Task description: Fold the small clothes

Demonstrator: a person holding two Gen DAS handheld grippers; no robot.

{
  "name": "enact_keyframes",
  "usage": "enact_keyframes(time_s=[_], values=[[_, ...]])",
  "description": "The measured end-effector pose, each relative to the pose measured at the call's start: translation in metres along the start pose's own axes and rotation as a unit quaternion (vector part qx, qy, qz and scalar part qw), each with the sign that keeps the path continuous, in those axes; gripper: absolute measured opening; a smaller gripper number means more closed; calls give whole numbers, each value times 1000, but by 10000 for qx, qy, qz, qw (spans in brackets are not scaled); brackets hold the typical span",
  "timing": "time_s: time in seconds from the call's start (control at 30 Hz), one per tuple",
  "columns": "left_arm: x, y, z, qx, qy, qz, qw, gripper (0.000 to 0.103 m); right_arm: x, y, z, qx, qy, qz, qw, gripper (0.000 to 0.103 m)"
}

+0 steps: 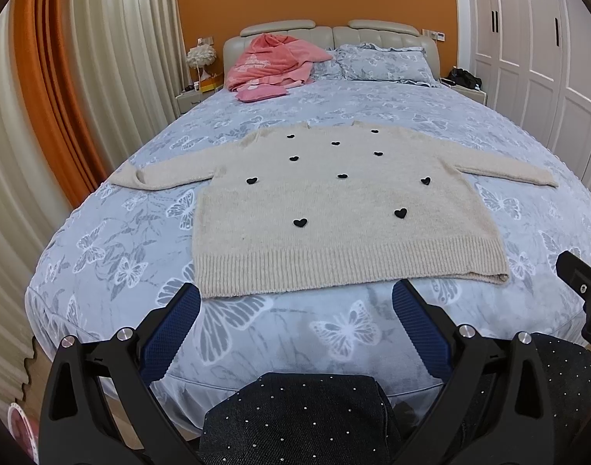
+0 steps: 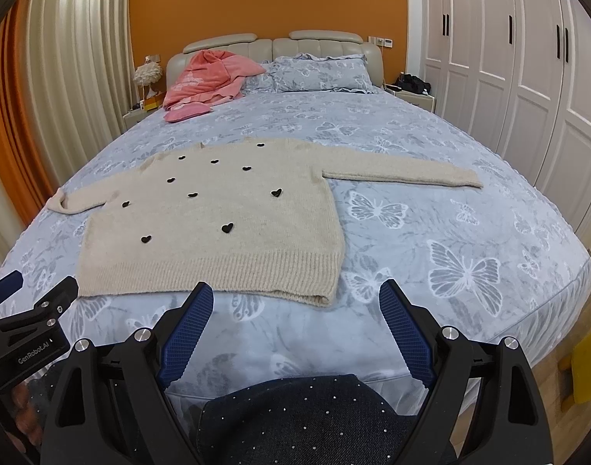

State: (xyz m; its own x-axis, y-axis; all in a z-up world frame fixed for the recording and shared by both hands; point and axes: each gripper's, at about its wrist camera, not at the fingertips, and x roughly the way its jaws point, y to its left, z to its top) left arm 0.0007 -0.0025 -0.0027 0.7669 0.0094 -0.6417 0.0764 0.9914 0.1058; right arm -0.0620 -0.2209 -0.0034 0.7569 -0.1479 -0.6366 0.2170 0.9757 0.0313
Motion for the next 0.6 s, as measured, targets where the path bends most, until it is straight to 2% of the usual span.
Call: enact_keyframes(time_s=[0.6], values=[[-2, 0, 0, 0, 17, -5, 10000, 97, 2, -2, -3, 40, 28, 17, 10000, 85]])
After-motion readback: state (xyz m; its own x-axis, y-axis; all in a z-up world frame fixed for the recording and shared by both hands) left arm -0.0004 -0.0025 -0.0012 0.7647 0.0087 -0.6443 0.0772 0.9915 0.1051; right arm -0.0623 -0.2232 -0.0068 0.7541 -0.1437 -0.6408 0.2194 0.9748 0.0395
